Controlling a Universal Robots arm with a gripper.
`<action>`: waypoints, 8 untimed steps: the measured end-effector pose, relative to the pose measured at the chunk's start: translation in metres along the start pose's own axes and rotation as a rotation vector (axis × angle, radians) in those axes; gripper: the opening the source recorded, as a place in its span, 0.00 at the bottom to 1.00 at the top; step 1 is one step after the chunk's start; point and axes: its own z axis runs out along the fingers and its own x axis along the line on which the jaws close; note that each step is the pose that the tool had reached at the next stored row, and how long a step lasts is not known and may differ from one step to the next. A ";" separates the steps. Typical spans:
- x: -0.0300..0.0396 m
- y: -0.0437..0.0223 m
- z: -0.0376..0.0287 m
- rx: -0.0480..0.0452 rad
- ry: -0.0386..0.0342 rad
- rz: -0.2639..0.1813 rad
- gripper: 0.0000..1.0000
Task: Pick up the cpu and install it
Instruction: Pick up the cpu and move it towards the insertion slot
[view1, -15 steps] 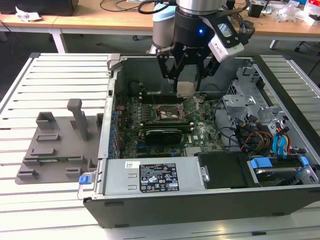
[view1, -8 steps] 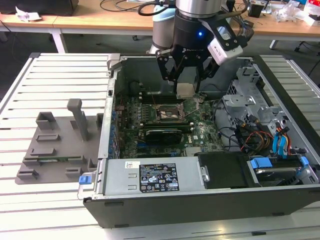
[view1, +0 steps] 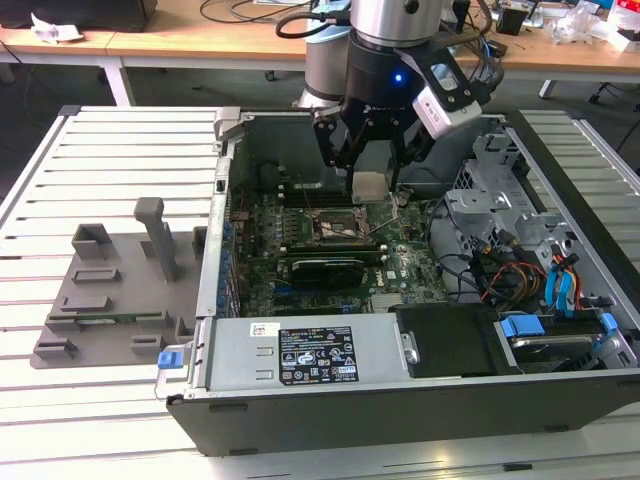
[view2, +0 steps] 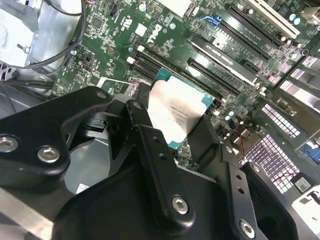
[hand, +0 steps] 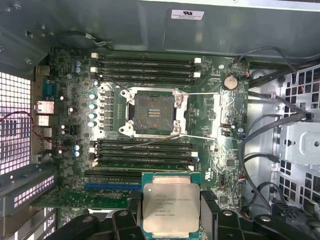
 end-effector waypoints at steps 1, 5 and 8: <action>0.0000 0.0000 0.0006 0.0000 0.0000 0.000 0.55; 0.0002 0.0002 0.0062 0.0000 0.0000 0.000 0.55; 0.0002 0.0002 0.0088 0.0000 0.0000 0.000 0.55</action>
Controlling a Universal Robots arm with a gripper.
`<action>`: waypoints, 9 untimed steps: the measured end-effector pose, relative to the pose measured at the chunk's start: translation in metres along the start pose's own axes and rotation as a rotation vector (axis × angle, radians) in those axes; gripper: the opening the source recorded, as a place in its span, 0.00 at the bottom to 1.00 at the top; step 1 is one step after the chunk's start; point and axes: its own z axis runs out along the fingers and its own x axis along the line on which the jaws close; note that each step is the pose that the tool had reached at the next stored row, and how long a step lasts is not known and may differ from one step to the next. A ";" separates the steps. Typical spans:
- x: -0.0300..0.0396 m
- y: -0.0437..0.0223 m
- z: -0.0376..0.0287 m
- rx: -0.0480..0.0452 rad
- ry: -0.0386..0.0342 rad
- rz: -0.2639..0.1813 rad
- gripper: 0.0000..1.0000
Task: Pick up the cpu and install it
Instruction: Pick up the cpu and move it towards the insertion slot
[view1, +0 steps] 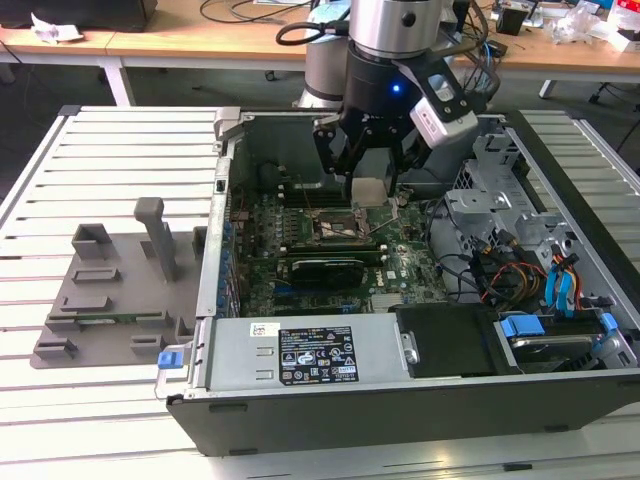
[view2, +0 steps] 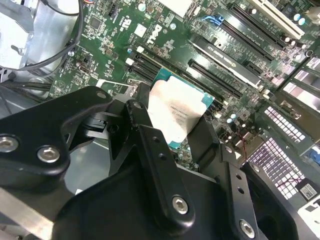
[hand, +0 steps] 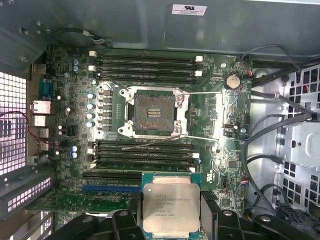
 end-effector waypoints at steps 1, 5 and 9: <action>0.0000 0.0000 0.0013 0.0000 0.0000 0.000 0.55; 0.0002 0.0002 0.0064 -0.0001 0.0000 0.000 0.55; 0.0002 0.0003 0.0100 -0.0001 0.0000 0.000 0.55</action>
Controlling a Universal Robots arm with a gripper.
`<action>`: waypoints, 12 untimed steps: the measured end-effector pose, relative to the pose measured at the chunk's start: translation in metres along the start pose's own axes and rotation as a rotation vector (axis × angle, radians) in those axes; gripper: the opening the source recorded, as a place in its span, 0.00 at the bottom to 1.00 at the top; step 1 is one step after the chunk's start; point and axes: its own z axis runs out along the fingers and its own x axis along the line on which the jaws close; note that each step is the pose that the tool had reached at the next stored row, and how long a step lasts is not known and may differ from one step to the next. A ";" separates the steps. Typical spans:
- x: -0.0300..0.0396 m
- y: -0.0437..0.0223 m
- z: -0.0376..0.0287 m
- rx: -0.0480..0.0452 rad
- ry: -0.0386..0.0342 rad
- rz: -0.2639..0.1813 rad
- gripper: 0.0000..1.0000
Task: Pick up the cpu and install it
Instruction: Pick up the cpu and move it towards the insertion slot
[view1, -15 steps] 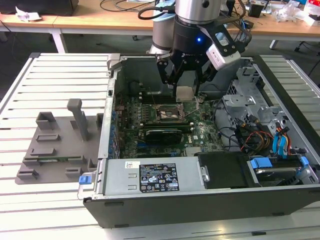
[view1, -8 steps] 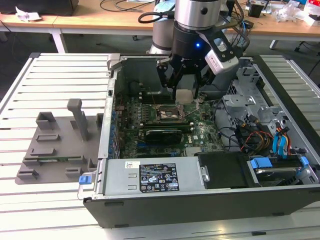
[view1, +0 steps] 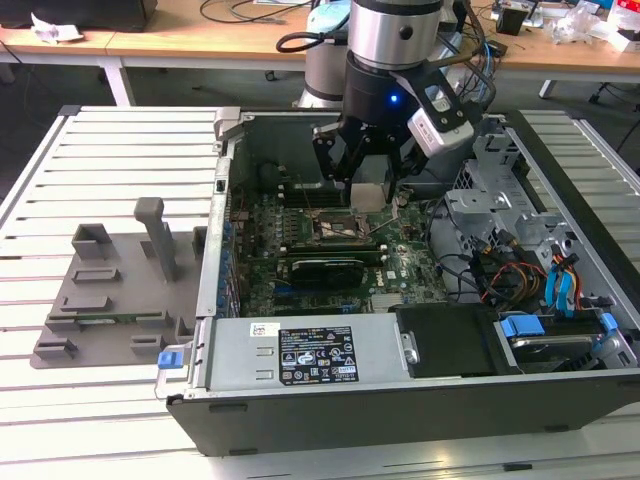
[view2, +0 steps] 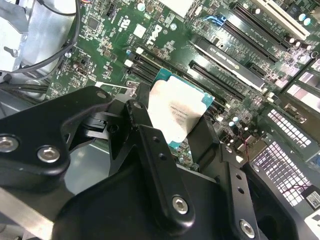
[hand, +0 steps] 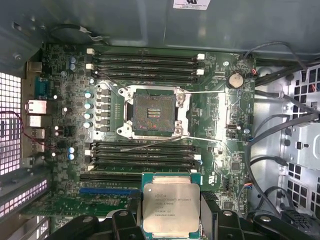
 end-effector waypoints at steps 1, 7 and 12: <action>0.0000 0.0000 0.0006 0.0000 0.0000 0.000 0.55; 0.0002 0.0002 0.0061 0.0001 0.0000 0.000 0.55; 0.0003 0.0002 0.0094 0.0001 0.0000 0.000 0.55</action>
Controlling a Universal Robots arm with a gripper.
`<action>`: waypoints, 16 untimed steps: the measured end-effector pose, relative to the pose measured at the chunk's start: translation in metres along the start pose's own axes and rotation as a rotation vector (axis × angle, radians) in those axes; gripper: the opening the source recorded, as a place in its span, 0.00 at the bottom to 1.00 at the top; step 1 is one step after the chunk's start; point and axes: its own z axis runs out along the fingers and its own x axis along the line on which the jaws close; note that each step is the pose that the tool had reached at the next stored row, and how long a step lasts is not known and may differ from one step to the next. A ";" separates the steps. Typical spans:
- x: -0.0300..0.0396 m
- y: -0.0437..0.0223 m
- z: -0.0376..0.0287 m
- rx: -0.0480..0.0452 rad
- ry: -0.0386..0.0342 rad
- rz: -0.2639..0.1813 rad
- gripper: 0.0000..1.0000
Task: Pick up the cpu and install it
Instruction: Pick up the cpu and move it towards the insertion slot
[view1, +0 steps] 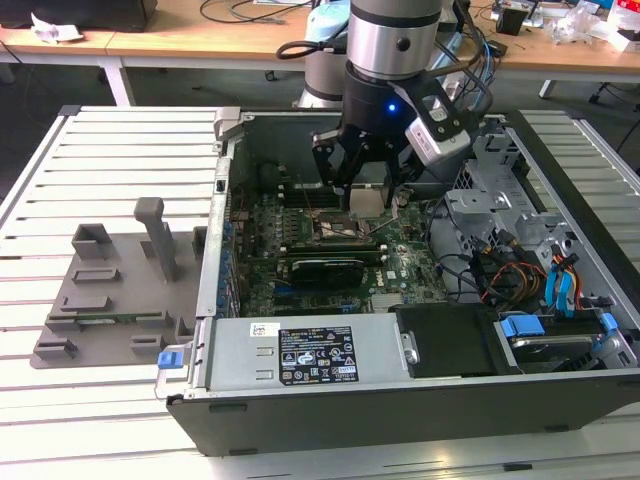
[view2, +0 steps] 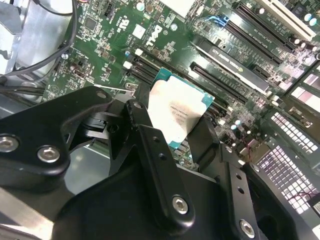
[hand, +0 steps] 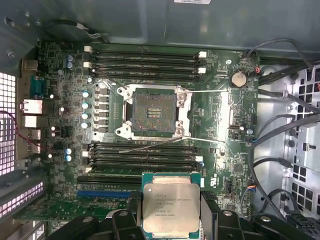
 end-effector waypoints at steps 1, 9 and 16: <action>0.0000 0.0000 0.0010 -0.0001 0.0000 0.000 0.55; 0.0003 0.0005 0.0106 0.0000 0.0001 0.000 0.55; -0.0001 0.0143 0.0171 0.0000 0.0000 0.000 0.55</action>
